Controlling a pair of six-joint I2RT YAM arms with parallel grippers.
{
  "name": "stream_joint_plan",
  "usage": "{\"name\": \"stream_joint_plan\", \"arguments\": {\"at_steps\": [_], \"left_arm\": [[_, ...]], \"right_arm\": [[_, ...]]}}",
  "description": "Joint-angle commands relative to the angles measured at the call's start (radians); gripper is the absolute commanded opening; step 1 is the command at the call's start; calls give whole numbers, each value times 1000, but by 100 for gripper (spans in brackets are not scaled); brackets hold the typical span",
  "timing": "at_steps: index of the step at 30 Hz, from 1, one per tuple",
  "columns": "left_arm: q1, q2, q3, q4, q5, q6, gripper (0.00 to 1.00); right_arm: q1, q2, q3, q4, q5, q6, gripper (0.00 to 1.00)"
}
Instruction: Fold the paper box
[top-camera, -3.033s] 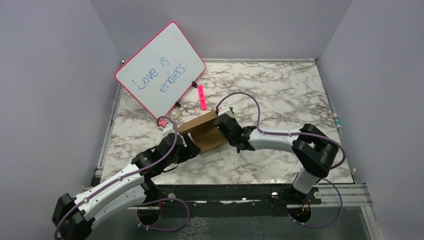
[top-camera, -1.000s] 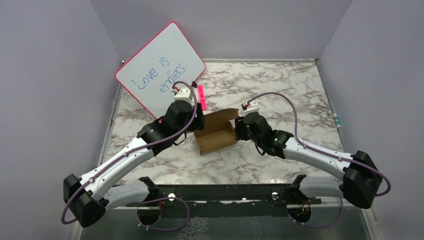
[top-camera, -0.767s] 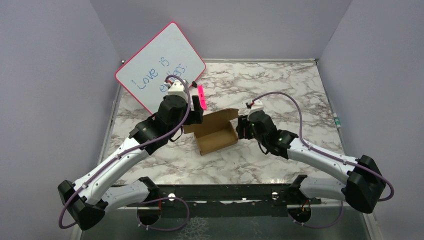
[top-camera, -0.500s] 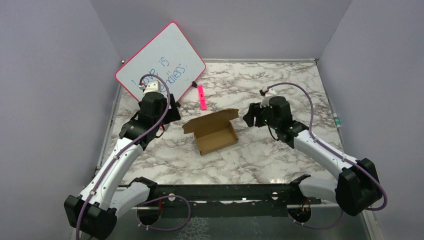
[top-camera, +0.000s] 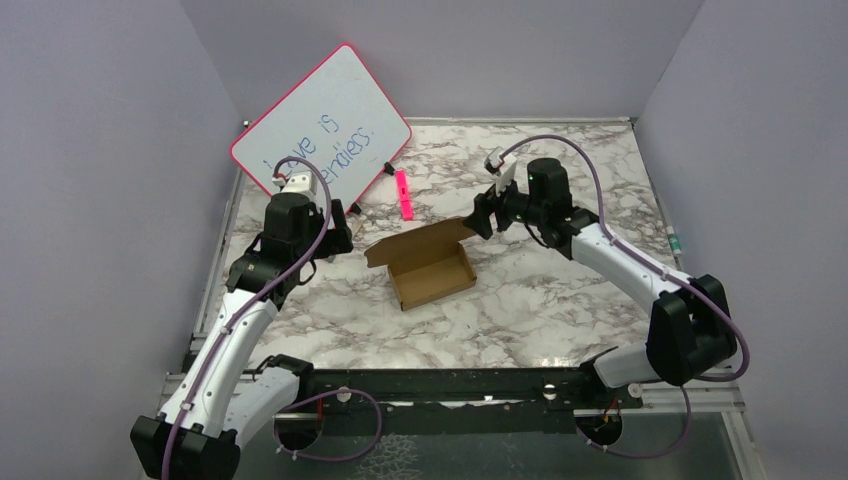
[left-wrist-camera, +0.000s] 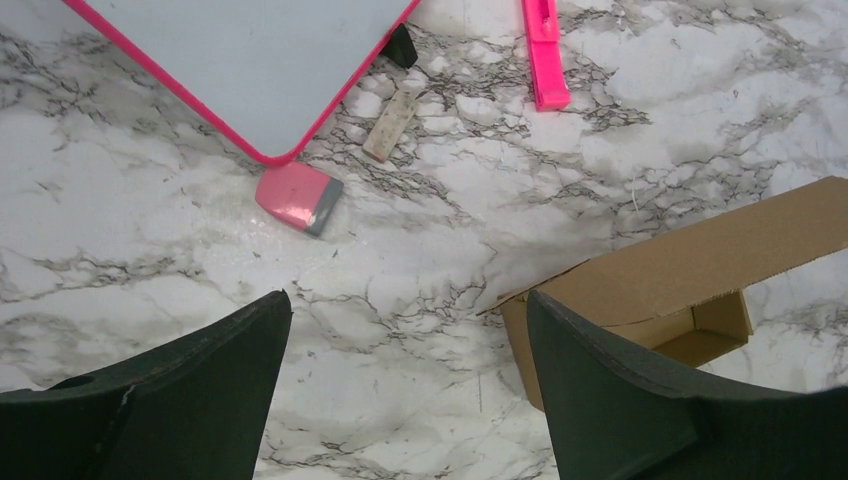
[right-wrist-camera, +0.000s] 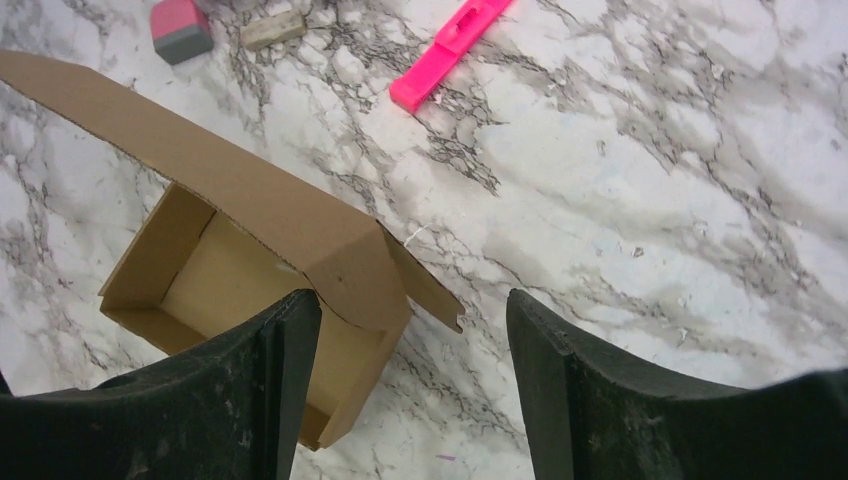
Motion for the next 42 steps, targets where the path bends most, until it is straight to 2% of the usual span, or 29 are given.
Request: {"name": "stream_joint_plan", "arguments": {"at_steps": [1,7,14,19,34,42], "left_arm": [[4,6,45,-16,86,147,89],[4,43,86,-26,240,262,86],[4,68,104,-34,387,350,83],[3,133,131,-58,403,362,79],[-13,302,176,-73,465,388,72],[-19,385,197,-52,442,405,63]], "right_arm": [[-4,73,100,-111,-119,-142,72],[-4,159,188,-228,-194,-243,67],[-4,222,249,-288,-152,-303,63],[-4,259,298,-330,-173,-338,56],[-4,275,315,-399,-230,-374,27],[-4,235,276,-368,-238,-370,19]]}}
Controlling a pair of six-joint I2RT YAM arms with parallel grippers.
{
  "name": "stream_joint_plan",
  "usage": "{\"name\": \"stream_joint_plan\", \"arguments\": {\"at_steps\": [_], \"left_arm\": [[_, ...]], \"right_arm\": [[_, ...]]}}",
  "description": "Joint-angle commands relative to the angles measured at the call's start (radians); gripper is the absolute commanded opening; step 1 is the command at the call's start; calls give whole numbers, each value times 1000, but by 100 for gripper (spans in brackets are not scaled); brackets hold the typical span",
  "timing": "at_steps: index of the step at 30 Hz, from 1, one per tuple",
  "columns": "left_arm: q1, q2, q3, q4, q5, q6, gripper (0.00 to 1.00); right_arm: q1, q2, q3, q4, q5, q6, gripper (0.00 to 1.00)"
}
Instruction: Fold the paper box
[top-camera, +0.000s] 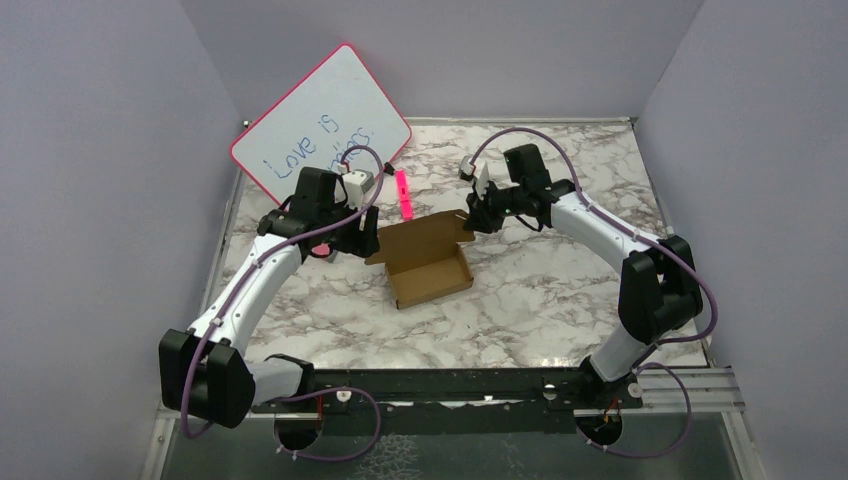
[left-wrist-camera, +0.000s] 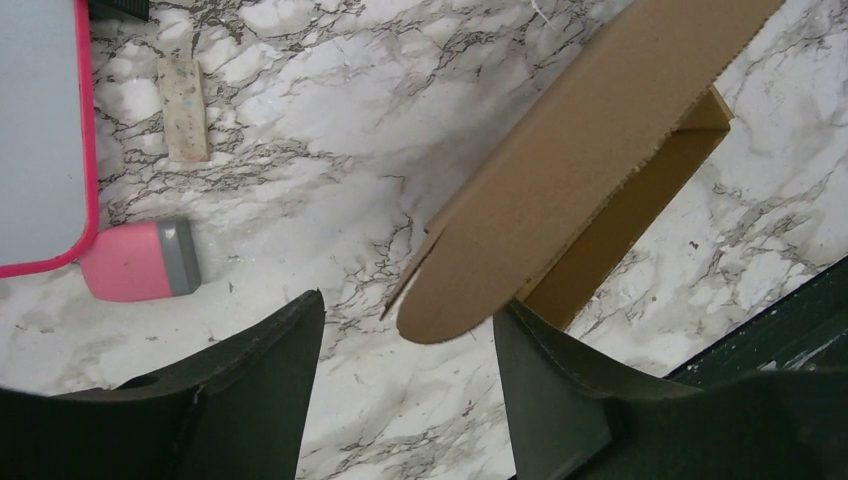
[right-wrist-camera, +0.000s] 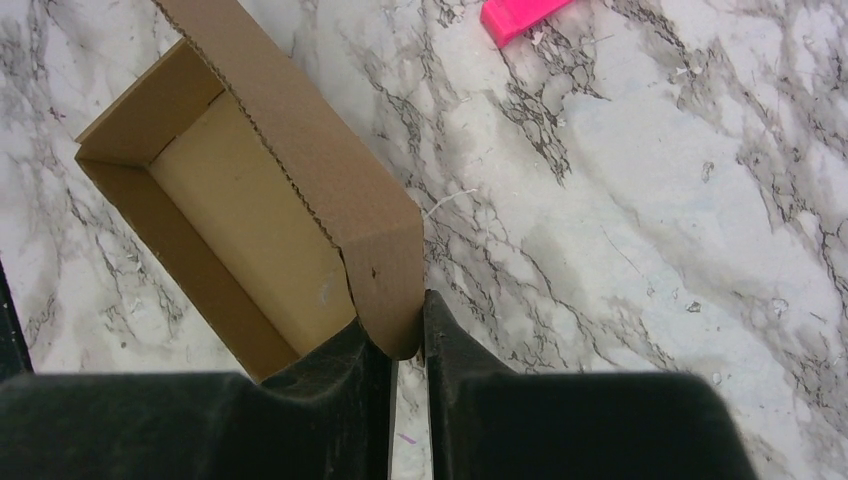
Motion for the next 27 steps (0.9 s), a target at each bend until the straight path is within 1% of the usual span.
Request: {"name": "stream_joint_plan", "arguments": {"at_steps": [1,3,5,12,17,20,24,27], "left_arm": [[-8,43,42,24,8,32,62],[-9,61,49,30,5,38,60],[-10,80,54,36,6,41,56],[-26,111,56,38,50,43,37],[-40,136,51,47,53,38,27],[-46,145,53,52,47,20,17],[-64,155,62,71,-11,-43,12],[-81,170,75,84,-52,-95,11]], "right_arm": [[-4,-27,-13,5,-32,-5,18],[-4,-28,-14,4,-30,-6,17],[-4,-28,-16,4,-28,-6,16],[-4,-40,-24,15,-26,5,12],[-4,-49,-44,33,-32,12,9],[-2,-61,-54,45,-23,28,6],[20,-104,-84,97,27,75,1],[60,-133,-112,137,109,114,1]]}}
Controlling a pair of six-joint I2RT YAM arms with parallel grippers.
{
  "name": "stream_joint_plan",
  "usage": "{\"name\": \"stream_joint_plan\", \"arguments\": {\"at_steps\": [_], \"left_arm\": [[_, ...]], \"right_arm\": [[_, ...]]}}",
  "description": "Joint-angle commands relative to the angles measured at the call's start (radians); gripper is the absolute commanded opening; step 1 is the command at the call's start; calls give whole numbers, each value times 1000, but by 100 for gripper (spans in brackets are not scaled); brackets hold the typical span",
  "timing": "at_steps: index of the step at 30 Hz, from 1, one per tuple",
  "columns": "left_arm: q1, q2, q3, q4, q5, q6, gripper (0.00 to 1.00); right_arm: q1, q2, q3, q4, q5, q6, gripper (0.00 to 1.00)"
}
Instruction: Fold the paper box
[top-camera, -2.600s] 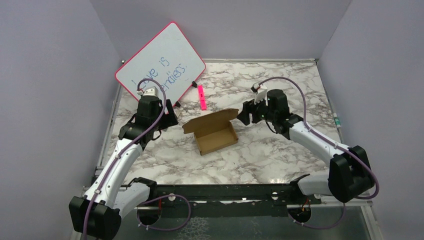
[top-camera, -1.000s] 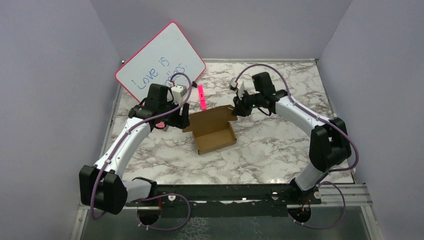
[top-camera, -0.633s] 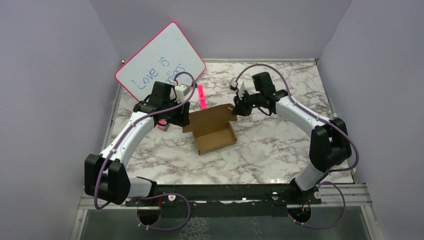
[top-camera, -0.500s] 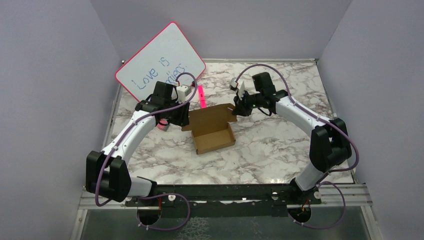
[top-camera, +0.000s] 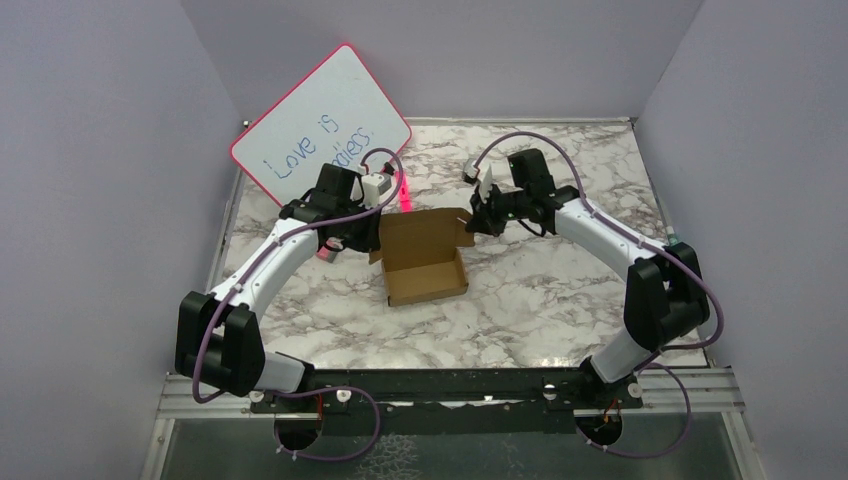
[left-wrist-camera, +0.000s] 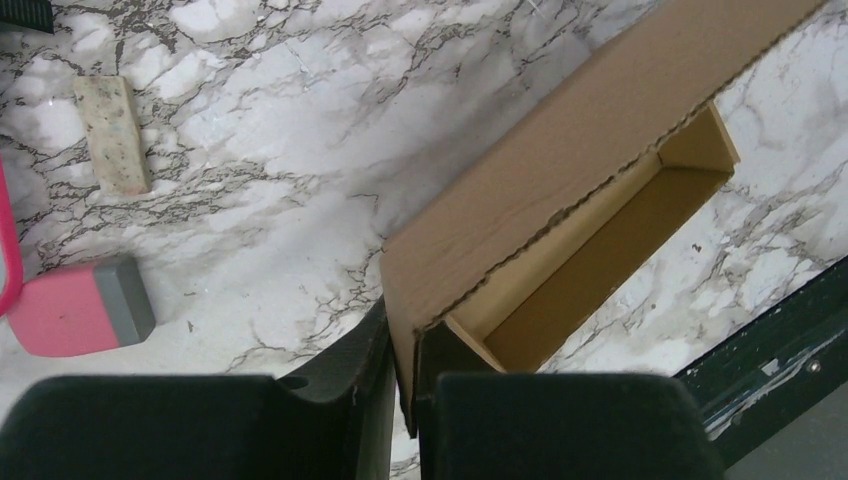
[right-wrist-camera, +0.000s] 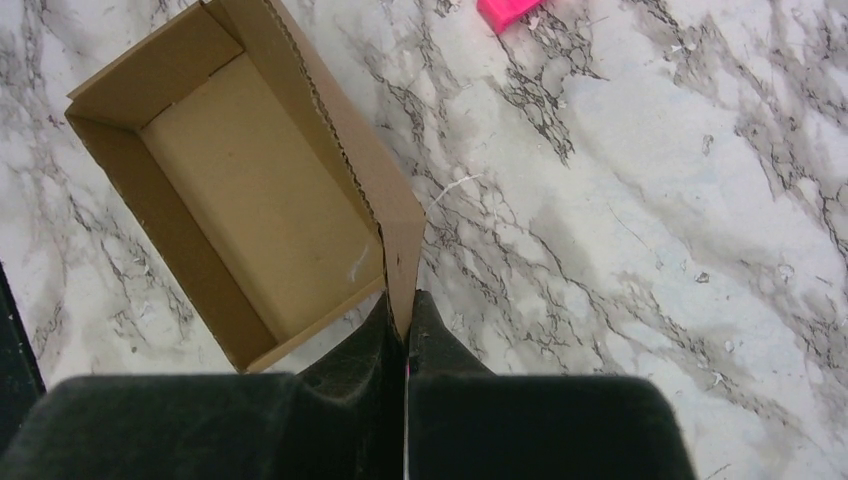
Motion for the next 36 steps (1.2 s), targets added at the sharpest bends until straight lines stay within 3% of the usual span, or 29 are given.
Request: {"name": "stream_joint_plan", "arguments": {"at_steps": [1,15,29,36], "left_arm": [[-31,28,50,50,-75,-102,11],[-110,69,32,222,-248,-342,11],[-182,92,-37,372,-324,-464,11],[-211,72,-105,440,-371,-508,11]], "right_arm": [[65,-68,-33,90,121,77,1],[282,-105,-68,190,751,484,1],[406,8,15,111,1085,776,3],[469,-4,-55,170,1202,863,6]]}}
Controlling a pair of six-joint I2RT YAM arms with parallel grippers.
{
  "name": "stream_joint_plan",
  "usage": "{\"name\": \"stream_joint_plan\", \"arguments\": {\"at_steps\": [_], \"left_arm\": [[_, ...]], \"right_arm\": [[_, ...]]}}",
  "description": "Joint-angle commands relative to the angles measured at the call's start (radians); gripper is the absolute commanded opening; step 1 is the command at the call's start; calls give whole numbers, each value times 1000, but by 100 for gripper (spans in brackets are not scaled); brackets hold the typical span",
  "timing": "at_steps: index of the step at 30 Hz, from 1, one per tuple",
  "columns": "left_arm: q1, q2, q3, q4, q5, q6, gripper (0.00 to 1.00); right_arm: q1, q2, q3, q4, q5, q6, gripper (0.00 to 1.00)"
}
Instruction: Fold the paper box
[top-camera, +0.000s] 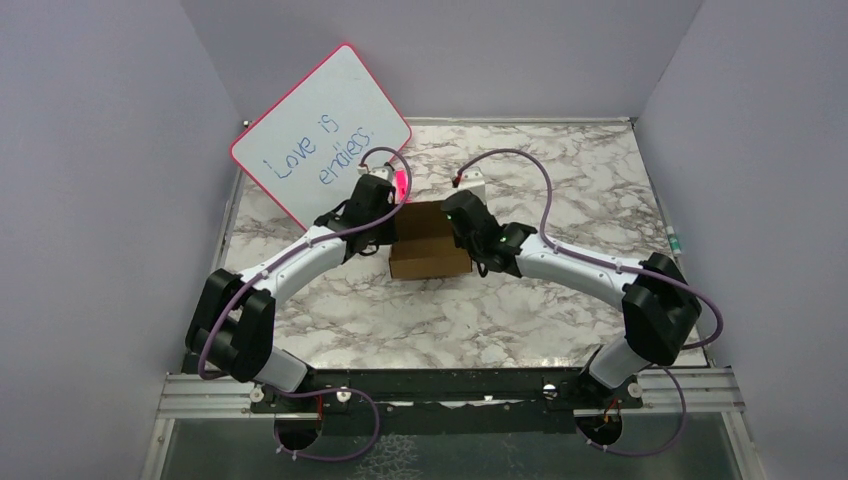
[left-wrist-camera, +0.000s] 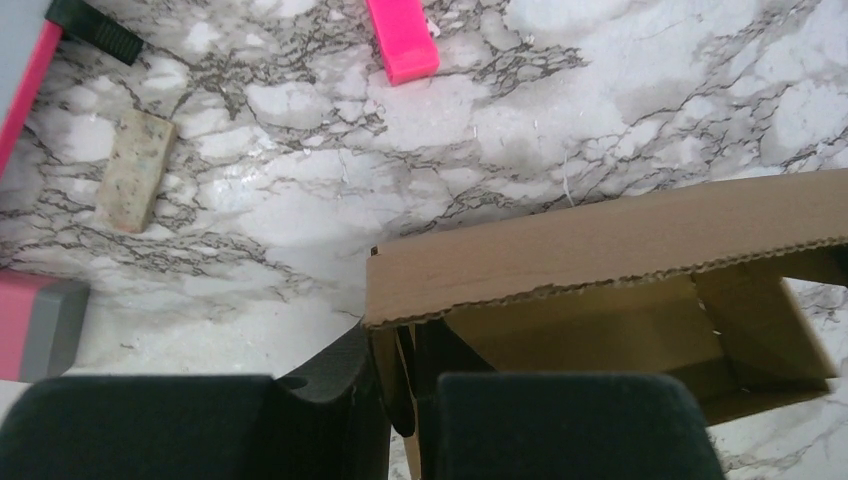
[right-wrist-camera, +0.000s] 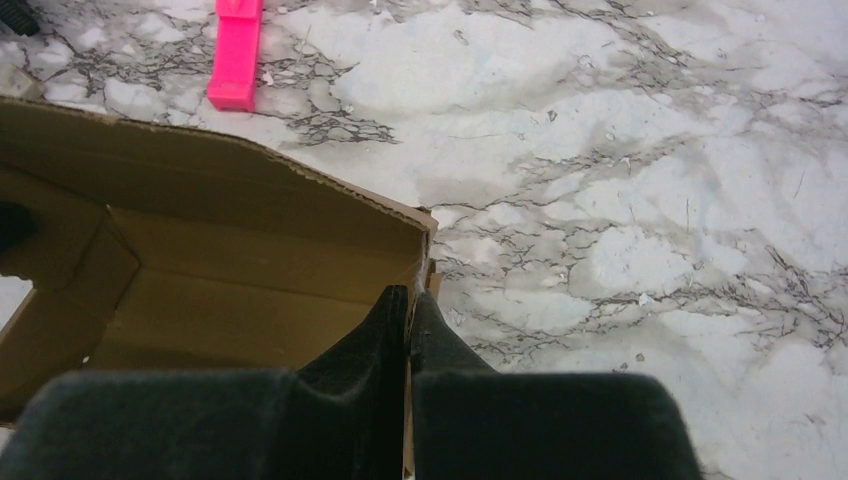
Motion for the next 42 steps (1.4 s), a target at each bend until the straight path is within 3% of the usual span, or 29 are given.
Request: {"name": "stream_joint_plan", "arguments": {"at_steps": [1,7,13,21,30,37,42], "left_arm": [[-48,-17,-45,125,28,-65,11],[-70,-68,-130,156,21,-92,12],[-84,-166,-220,175,8,-106,13],[-111,-276,-340,204,-48,-128,13],[-169,-325,-375,215,-163,-125,13],[-211,-322,-392,257,-262,-118,12],[-241,-305,-412,312,-334,-116,12]], "right_arm": [[62,-1,-36,65,55,109,6],[106,-34,-114,87,129,162,6],[118,-105,-221,129,97,207,10],[118,-266,-304,173,-54,176,33],[118,-430,-305,51,-122,170,65],[118,-520,-253,-31,-78,105,68],[117,-499,-174,-34,-104,53,68]]}}
